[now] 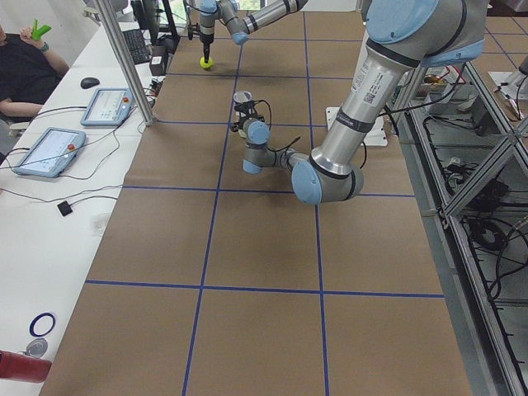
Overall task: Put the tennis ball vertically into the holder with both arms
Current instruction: 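Lower the right gripper onto the second yellow tennis ball and grasp, then lift the second ball and carry it over the can with the right gripper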
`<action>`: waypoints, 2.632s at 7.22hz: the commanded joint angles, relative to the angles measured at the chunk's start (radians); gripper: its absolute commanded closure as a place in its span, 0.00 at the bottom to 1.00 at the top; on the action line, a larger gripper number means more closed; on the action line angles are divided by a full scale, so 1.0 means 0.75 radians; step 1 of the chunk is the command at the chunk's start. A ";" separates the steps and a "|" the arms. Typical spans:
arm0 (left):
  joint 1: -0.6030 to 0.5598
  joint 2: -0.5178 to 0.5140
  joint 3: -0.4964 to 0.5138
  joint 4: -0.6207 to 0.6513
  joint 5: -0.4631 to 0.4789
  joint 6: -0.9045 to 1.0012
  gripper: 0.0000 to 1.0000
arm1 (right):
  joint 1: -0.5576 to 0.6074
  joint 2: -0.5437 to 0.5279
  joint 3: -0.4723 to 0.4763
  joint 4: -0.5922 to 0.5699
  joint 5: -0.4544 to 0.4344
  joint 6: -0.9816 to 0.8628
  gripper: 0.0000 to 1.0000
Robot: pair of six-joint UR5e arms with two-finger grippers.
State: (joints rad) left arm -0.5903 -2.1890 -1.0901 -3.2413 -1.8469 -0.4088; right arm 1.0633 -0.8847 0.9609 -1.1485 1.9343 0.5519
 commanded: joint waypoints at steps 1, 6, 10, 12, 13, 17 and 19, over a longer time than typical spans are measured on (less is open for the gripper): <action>0.000 0.000 0.001 0.002 0.000 0.001 0.01 | -0.017 -0.001 -0.013 0.002 -0.020 -0.002 0.01; -0.005 0.000 0.001 0.002 0.000 0.001 0.01 | -0.029 0.018 -0.038 0.002 -0.033 0.000 0.36; -0.013 0.000 0.001 0.002 0.000 -0.001 0.01 | 0.014 0.083 -0.011 -0.003 -0.031 -0.008 1.00; -0.021 0.000 -0.003 0.002 0.000 -0.003 0.01 | 0.071 0.118 0.105 -0.011 0.057 -0.002 1.00; -0.021 0.000 -0.003 0.002 -0.002 -0.003 0.01 | 0.087 0.124 0.207 -0.035 0.136 0.002 1.00; -0.013 -0.006 -0.003 0.010 0.000 -0.003 0.01 | -0.016 0.147 0.648 -0.241 0.313 0.260 1.00; -0.011 -0.010 -0.003 0.014 0.000 -0.003 0.01 | -0.102 0.167 0.766 -0.313 0.313 0.325 1.00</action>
State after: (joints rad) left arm -0.5986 -2.1954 -1.0922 -3.2318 -1.8469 -0.4111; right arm 1.0259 -0.7701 1.4797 -1.3540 2.1654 0.7654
